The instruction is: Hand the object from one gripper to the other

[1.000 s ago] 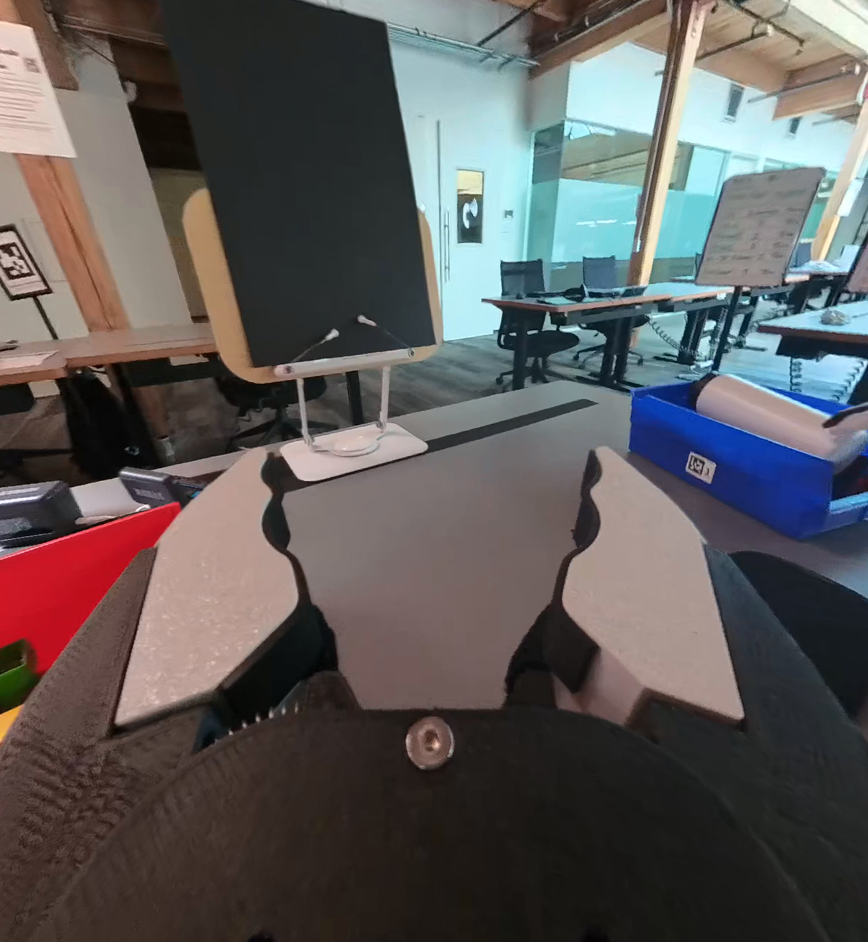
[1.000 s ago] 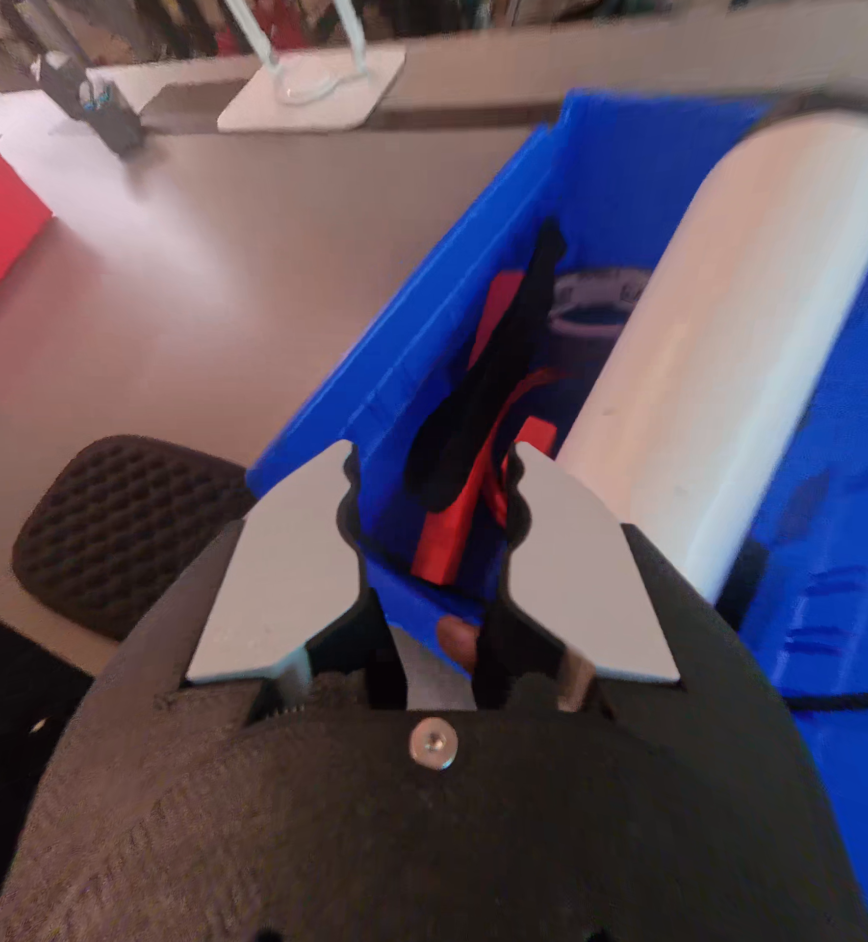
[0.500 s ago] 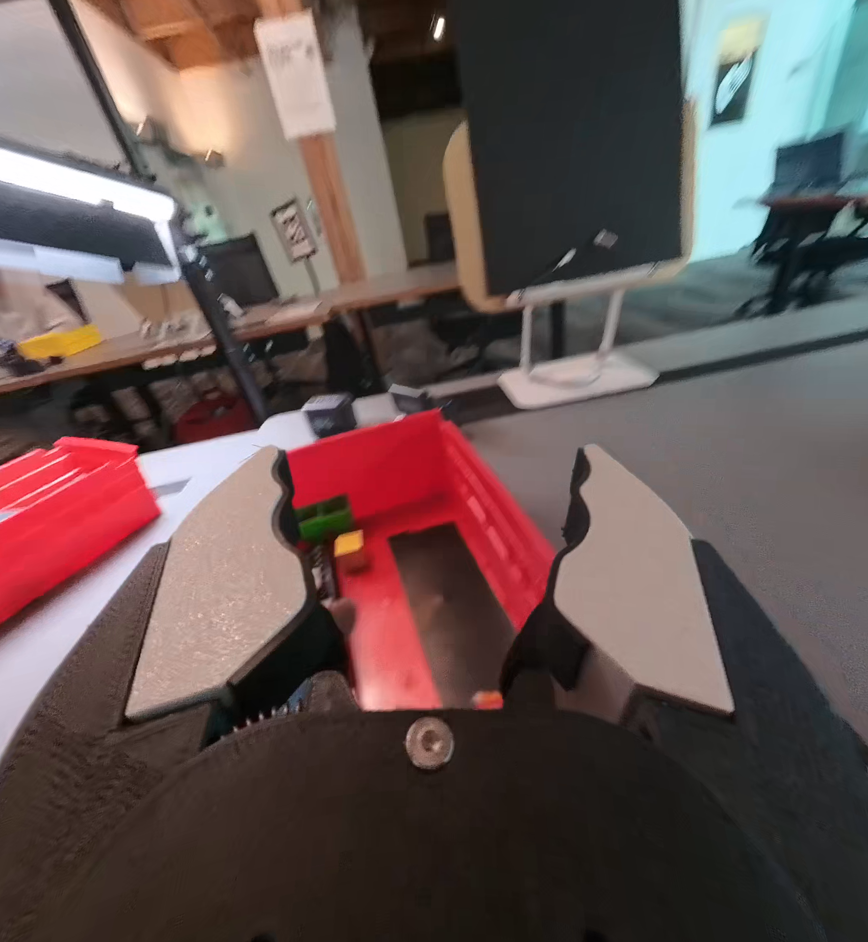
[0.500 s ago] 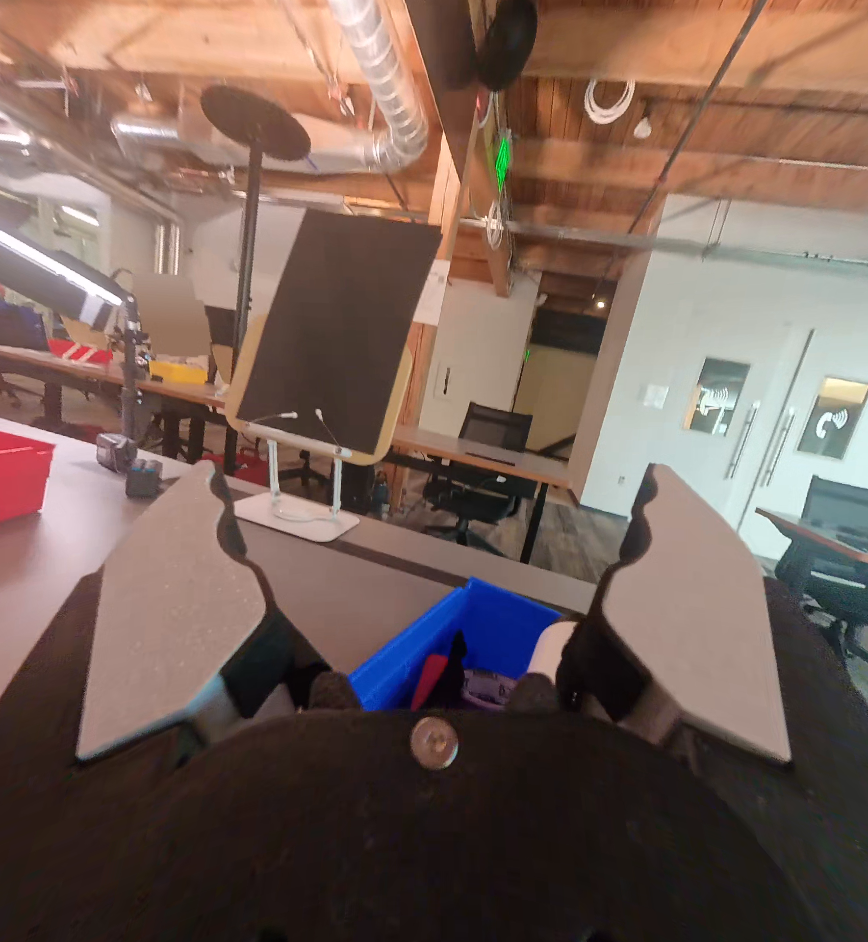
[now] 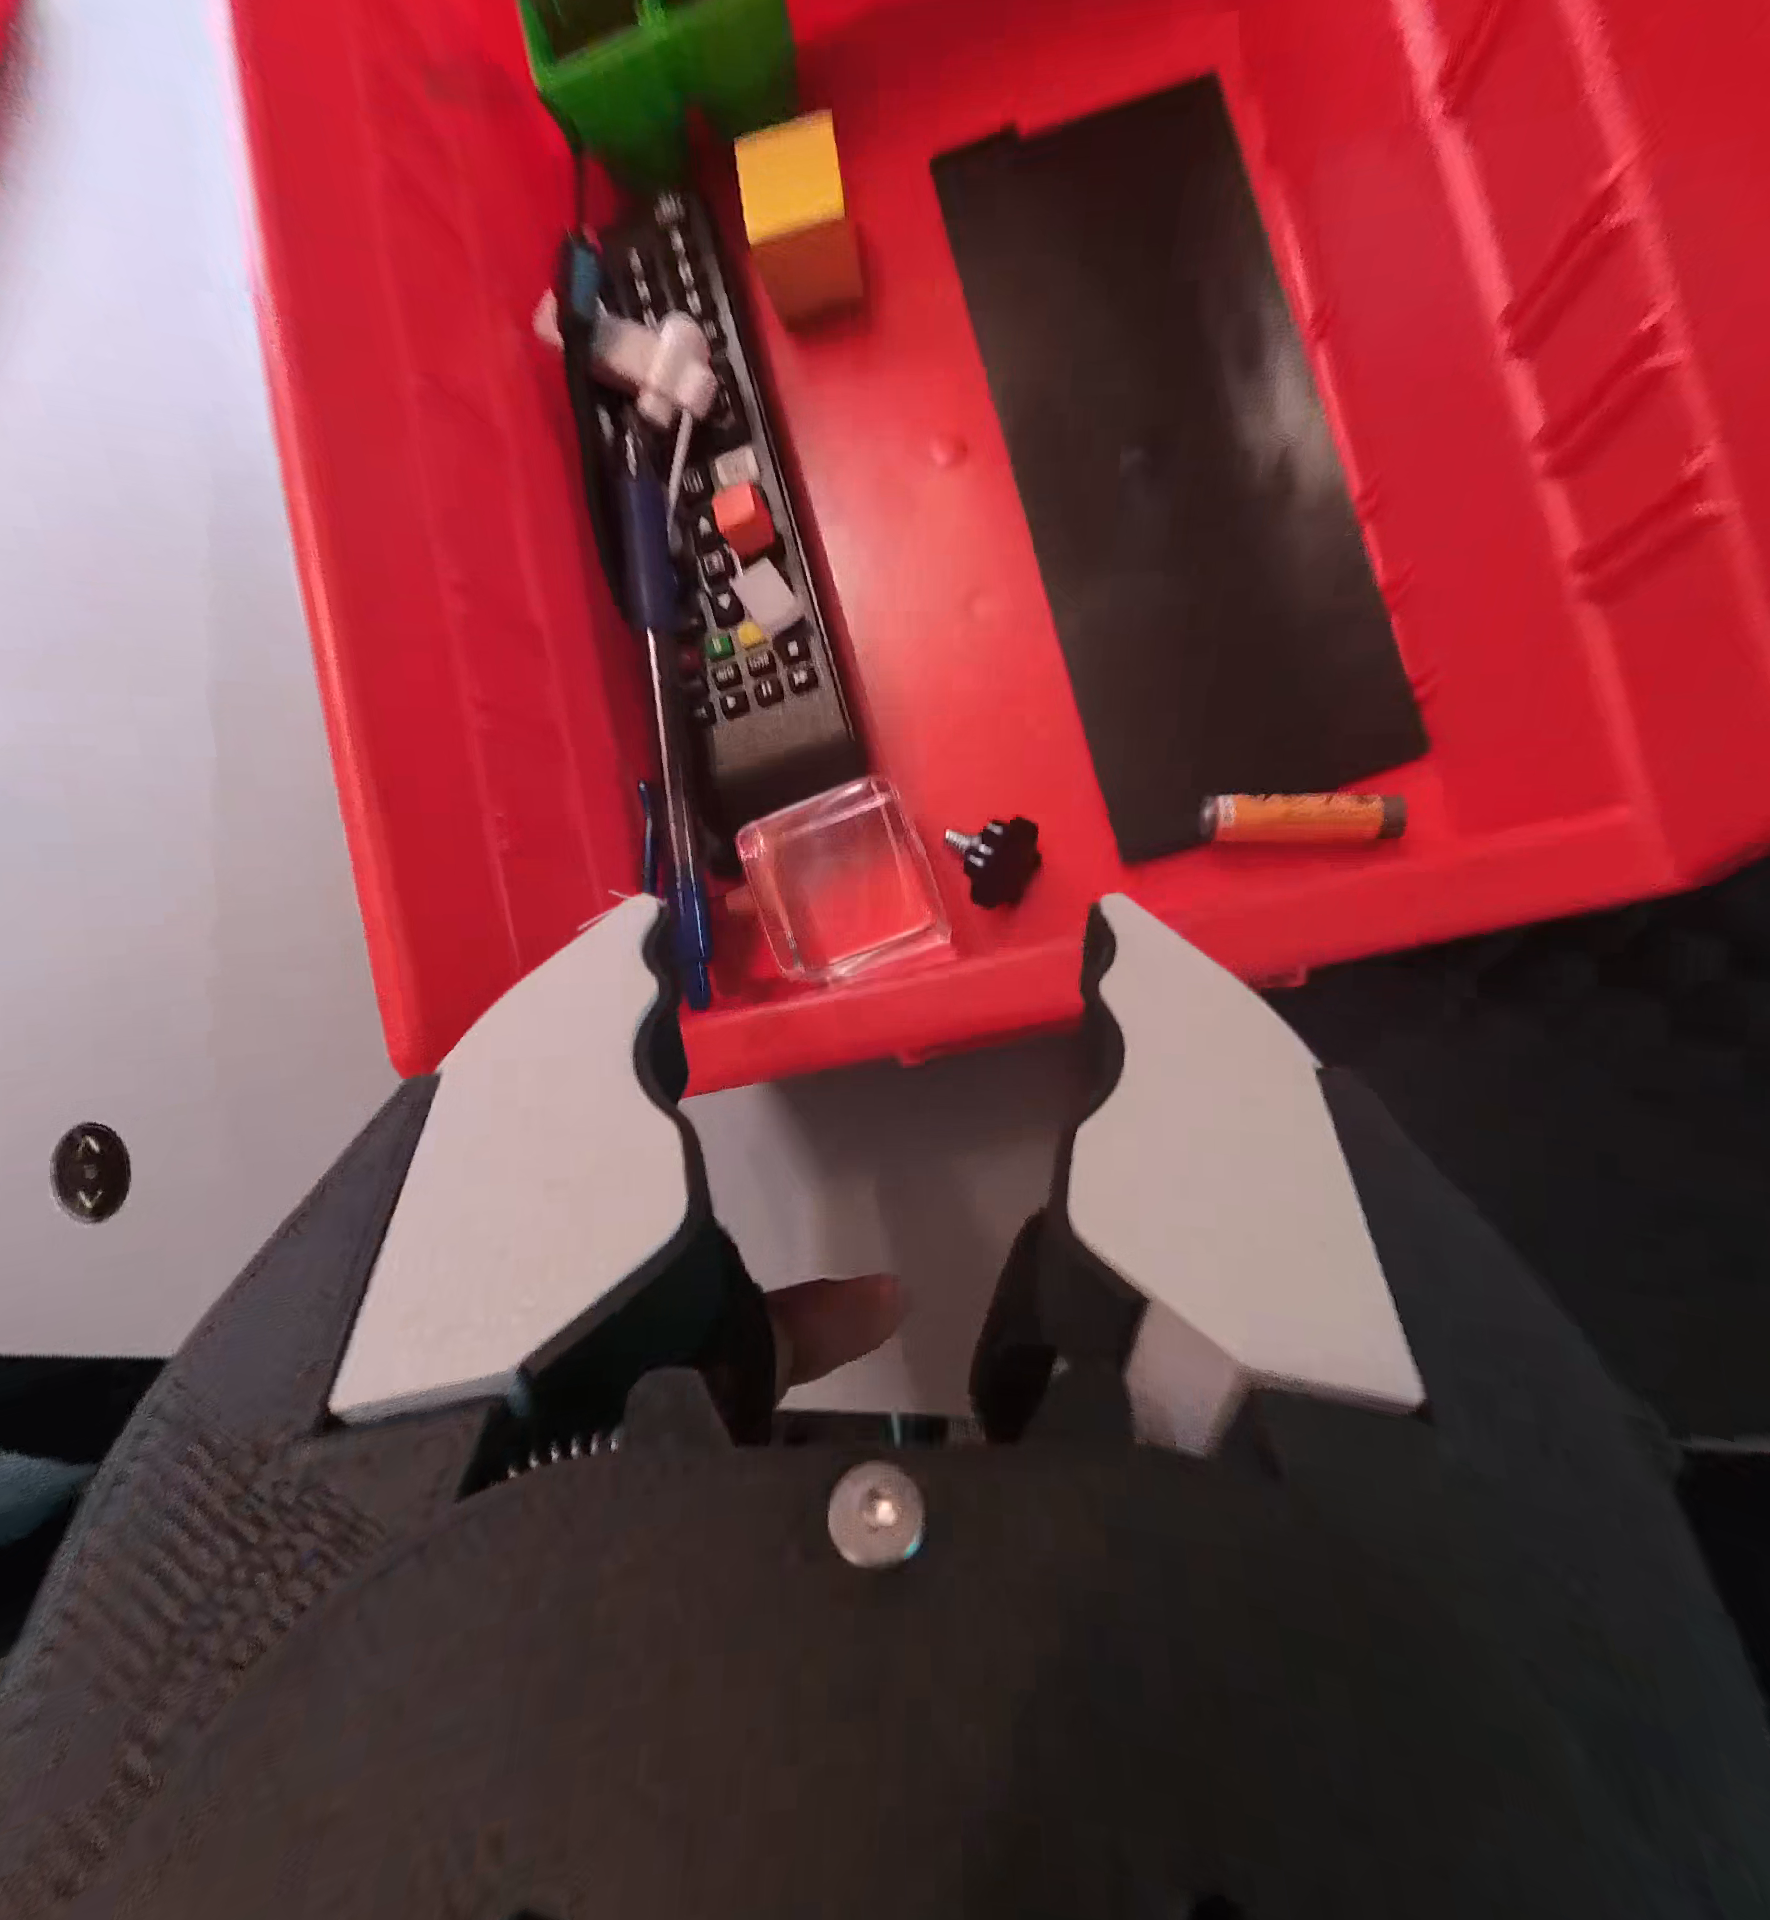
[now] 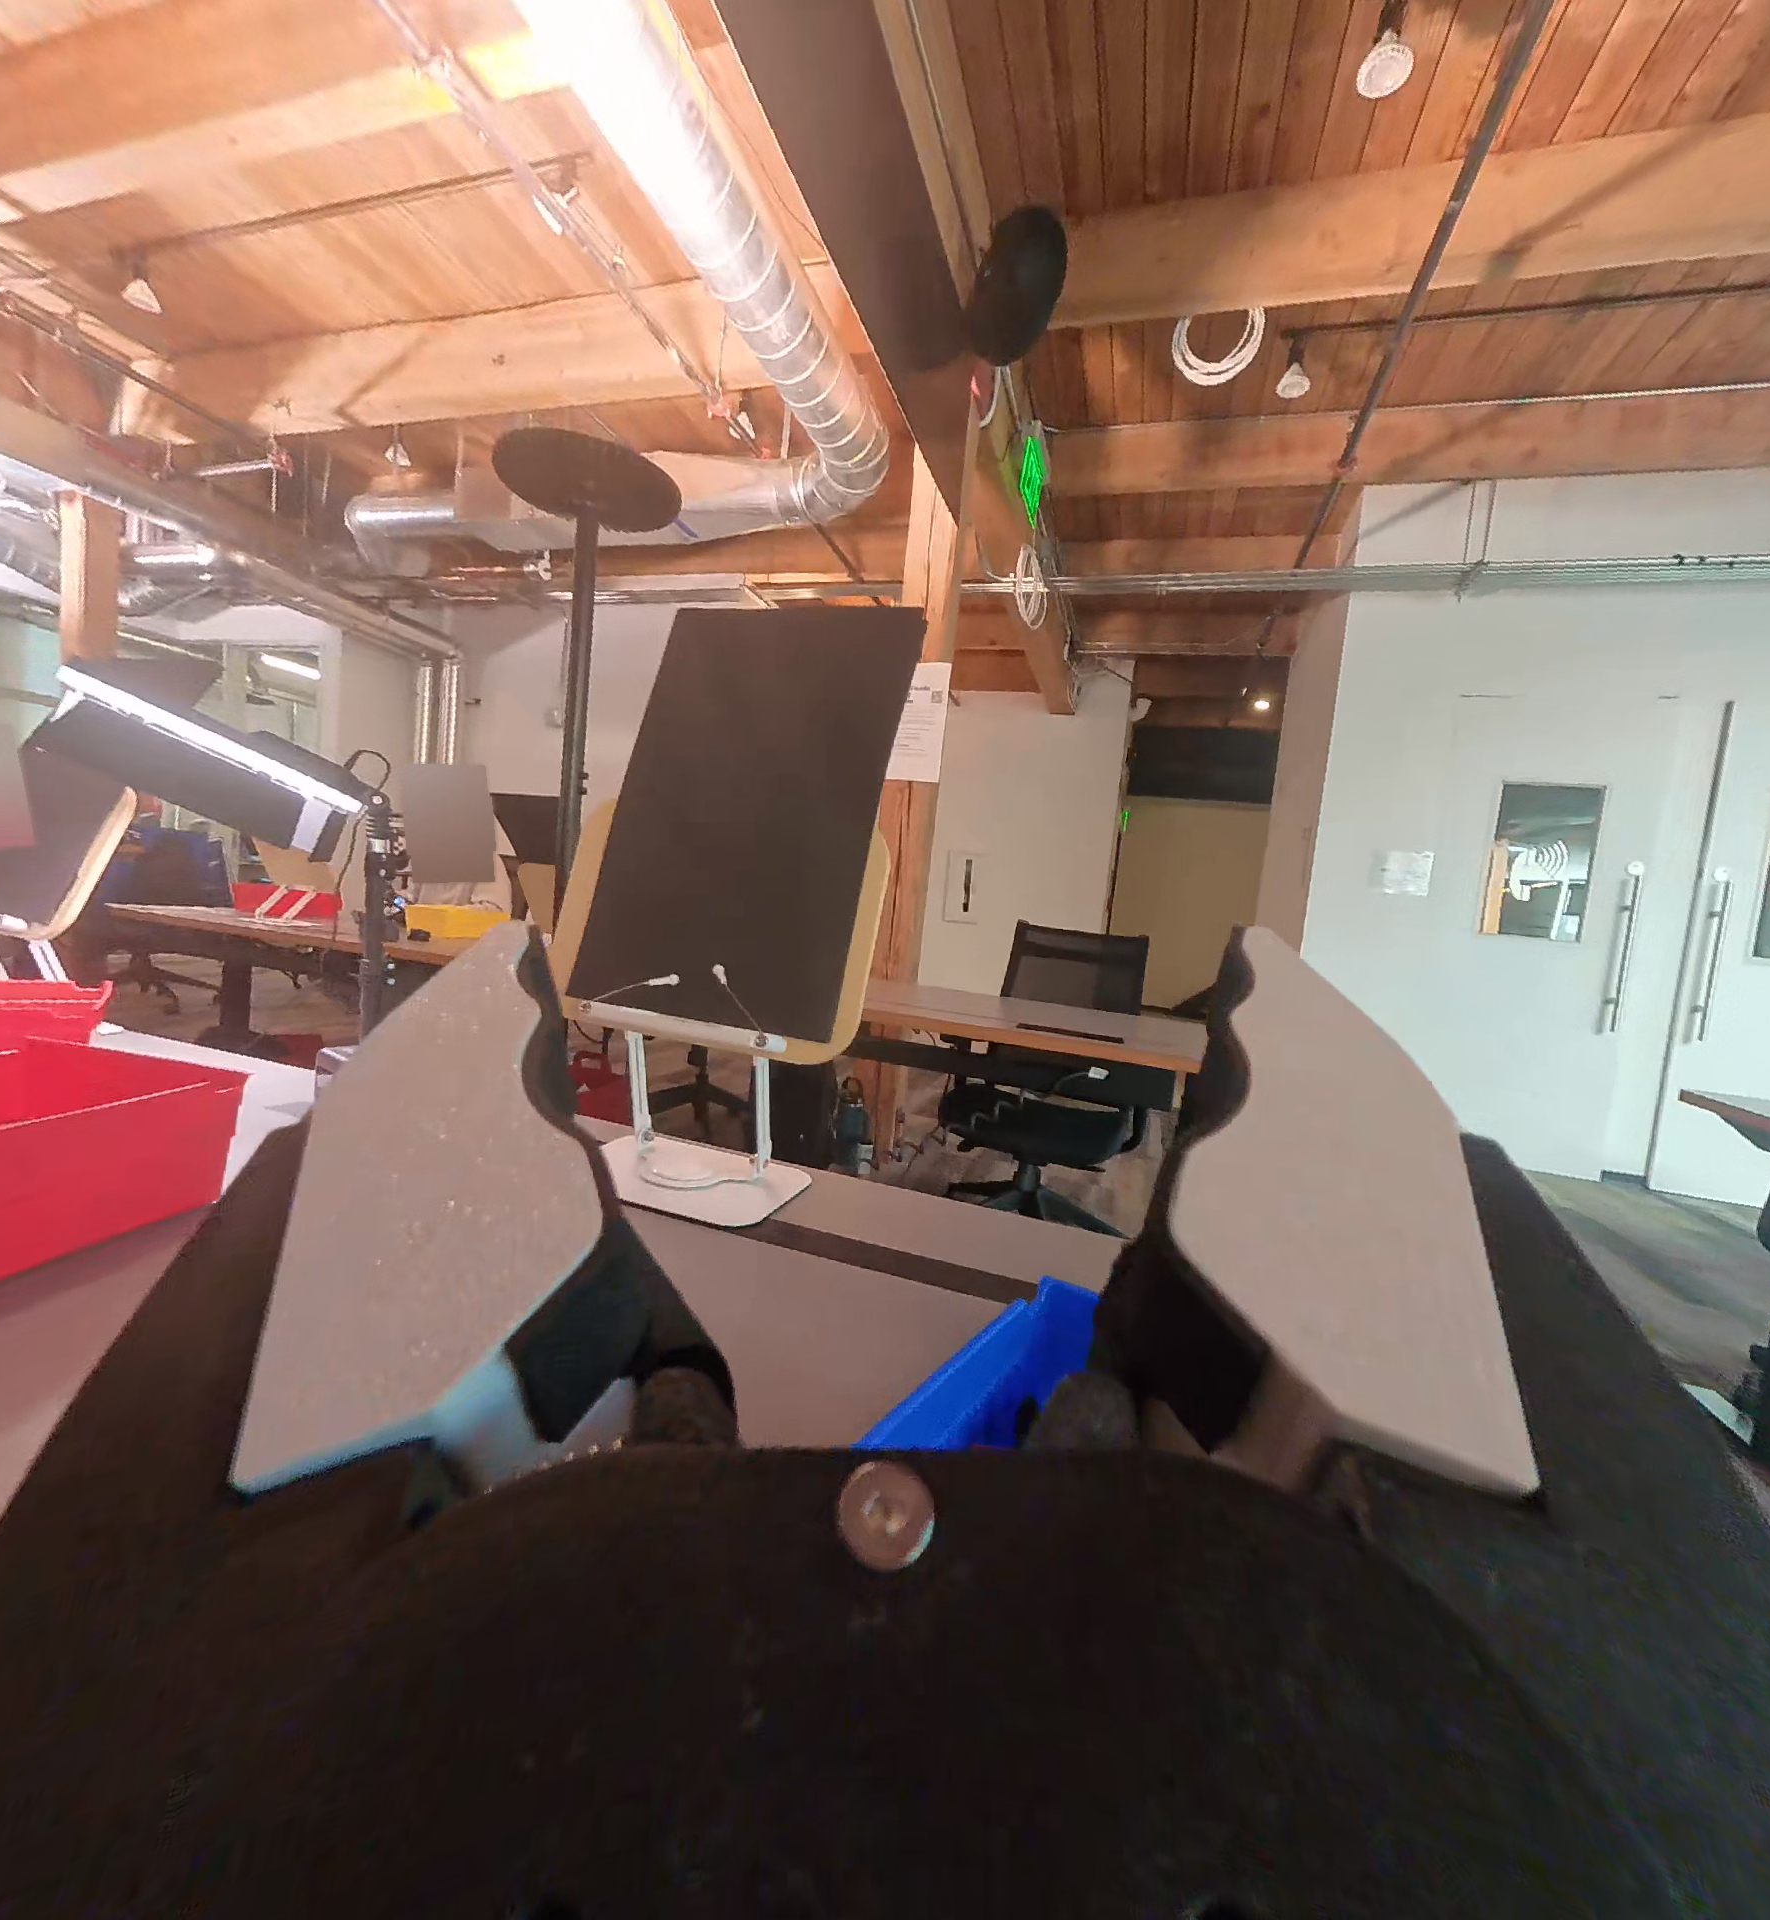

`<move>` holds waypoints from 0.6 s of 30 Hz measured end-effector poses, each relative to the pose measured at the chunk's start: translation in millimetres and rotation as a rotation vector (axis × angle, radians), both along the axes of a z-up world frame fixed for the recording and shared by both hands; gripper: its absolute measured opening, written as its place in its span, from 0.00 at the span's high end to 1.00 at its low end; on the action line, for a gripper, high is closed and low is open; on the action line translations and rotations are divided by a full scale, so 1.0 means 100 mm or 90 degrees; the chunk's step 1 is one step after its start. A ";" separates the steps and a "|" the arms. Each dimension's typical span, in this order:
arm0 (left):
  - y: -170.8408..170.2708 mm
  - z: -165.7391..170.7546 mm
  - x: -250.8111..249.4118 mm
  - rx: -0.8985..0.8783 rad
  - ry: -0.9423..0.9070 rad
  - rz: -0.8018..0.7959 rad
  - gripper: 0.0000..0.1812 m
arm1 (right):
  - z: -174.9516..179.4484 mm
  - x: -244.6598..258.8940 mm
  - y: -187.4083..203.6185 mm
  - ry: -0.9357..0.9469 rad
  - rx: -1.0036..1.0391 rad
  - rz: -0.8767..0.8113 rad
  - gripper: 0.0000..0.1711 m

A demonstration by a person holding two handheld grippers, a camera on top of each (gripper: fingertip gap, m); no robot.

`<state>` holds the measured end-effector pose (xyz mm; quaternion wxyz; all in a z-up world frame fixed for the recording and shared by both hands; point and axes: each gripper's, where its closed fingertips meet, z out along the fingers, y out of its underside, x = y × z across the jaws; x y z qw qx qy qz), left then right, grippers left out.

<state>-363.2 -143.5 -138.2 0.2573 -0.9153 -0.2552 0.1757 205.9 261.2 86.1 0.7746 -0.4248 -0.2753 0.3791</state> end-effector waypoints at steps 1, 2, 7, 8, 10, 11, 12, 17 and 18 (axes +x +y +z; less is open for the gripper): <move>-0.02 -0.04 -0.01 -0.027 -0.028 0.001 0.61 | 0.01 -0.01 -0.02 -0.001 0.003 0.002 0.31; -0.04 -0.08 -0.02 -0.049 -0.056 0.004 0.64 | 0.01 -0.02 -0.04 -0.004 0.006 0.003 0.31; -0.13 -0.25 -0.19 -0.121 -0.127 0.048 0.68 | 0.02 -0.04 -0.09 -0.018 0.019 0.003 0.33; -0.13 -0.30 -0.16 -0.129 -0.146 0.039 0.68 | 0.02 -0.04 -0.10 -0.016 0.019 0.005 0.33; -0.11 -0.33 -0.19 -0.133 -0.143 0.037 0.66 | 0.03 -0.04 -0.11 -0.014 0.020 0.007 0.33; -0.11 -0.33 -0.19 -0.138 -0.142 0.037 0.66 | 0.03 -0.03 -0.11 -0.013 0.020 0.007 0.34; -0.11 -0.33 -0.19 -0.145 -0.143 0.036 0.66 | 0.03 -0.04 -0.11 -0.012 0.020 0.008 0.34; -0.08 -0.34 -0.20 -0.184 -0.119 0.032 0.66 | 0.04 -0.05 -0.13 -0.018 0.023 0.011 0.34; -0.02 -0.34 -0.19 -0.176 -0.107 0.009 0.67 | 0.04 -0.05 -0.14 -0.018 0.025 0.010 0.34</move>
